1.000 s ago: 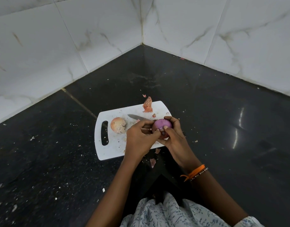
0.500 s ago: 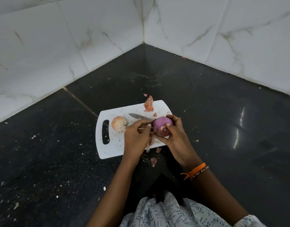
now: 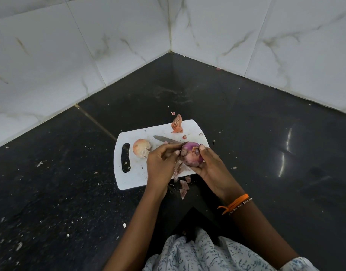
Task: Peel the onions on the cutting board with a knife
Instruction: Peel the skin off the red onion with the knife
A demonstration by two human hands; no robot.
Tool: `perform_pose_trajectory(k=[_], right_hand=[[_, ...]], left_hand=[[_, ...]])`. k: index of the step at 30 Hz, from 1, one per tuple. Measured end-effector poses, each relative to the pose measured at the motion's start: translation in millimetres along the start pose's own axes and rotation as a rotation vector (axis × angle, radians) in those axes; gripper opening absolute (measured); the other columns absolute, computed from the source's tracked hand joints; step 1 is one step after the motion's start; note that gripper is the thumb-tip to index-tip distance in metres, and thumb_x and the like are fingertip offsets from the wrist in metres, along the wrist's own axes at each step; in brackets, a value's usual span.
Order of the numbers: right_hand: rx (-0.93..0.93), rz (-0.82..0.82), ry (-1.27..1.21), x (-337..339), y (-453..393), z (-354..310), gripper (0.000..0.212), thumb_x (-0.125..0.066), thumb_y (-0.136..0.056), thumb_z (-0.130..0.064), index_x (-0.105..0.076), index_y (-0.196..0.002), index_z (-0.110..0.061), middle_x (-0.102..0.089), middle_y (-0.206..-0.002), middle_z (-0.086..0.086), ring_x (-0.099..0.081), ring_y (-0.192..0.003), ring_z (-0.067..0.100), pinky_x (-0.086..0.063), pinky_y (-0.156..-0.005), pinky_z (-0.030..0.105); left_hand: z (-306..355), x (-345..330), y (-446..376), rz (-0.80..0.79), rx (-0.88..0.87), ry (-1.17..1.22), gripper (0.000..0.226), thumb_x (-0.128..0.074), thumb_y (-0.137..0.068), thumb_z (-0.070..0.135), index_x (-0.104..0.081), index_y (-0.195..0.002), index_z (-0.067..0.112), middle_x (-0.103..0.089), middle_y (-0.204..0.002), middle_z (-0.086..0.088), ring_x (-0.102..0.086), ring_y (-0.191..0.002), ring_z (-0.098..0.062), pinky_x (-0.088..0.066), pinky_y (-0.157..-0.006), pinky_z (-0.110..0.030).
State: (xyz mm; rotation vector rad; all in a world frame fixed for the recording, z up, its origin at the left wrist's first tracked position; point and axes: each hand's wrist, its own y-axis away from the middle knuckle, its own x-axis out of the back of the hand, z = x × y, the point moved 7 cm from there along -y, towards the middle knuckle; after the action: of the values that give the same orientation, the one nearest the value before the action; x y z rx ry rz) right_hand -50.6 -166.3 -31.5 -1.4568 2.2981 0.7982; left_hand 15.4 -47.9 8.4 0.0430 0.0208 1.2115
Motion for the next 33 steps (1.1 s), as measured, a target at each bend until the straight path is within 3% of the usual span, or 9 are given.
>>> perform_pose_trajectory(k=[6,11,15,26,33], right_hand=[[-0.035,0.063,0.026,4,-2,2,0.039,-0.045,-0.097,-0.033,-0.055,-0.121,-0.004,-0.069,-0.110,0.010,-0.070,-0.094,0.016,-0.055,-0.071,0.021],[-0.080,0.091,-0.124,4,0,5,0.037,-0.053,-0.095,-0.028,-0.056,-0.120,-0.001,-0.068,-0.111,0.016,-0.070,-0.094,0.023,-0.058,-0.070,0.031],[-0.082,0.086,-0.137,1,1,3,0.034,-0.055,-0.094,-0.022,-0.057,-0.121,-0.002,-0.067,-0.109,0.015,-0.069,-0.094,0.022,-0.059,-0.070,0.030],[-0.052,0.070,0.014,1,1,2,0.027,-0.056,-0.093,-0.017,-0.064,-0.117,-0.009,-0.067,-0.113,0.011,-0.066,-0.103,0.023,-0.058,-0.074,0.032],[-0.054,0.042,0.030,0,-1,5,0.021,-0.057,-0.091,-0.016,-0.064,-0.112,-0.012,-0.070,-0.106,0.007,-0.069,-0.098,0.020,-0.058,-0.074,0.033]], left_hand=[[1,-4,1,-0.040,-0.006,0.020,0.022,-0.064,-0.087,0.009,-0.072,-0.090,0.029,-0.072,-0.085,0.016,-0.067,-0.087,0.000,-0.052,-0.067,-0.014],[10,-15,6,-0.170,-0.207,-0.249,0.037,-0.070,-0.079,0.005,-0.066,-0.108,0.026,-0.064,-0.108,0.009,-0.059,-0.104,-0.001,-0.049,-0.083,-0.012],[8,-21,8,-0.174,-0.203,-0.327,0.042,-0.070,-0.079,0.008,-0.062,-0.117,0.024,-0.062,-0.112,0.013,-0.056,-0.105,0.003,-0.046,-0.082,-0.007],[7,-15,8,-0.093,-0.139,-0.260,0.032,-0.069,-0.075,0.021,-0.065,-0.106,0.027,-0.068,-0.101,0.013,-0.064,-0.099,-0.008,-0.056,-0.086,-0.031],[7,-14,7,-0.102,-0.146,-0.282,0.034,-0.069,-0.075,0.013,-0.064,-0.105,0.028,-0.066,-0.102,0.014,-0.063,-0.099,-0.008,-0.056,-0.086,-0.031]])
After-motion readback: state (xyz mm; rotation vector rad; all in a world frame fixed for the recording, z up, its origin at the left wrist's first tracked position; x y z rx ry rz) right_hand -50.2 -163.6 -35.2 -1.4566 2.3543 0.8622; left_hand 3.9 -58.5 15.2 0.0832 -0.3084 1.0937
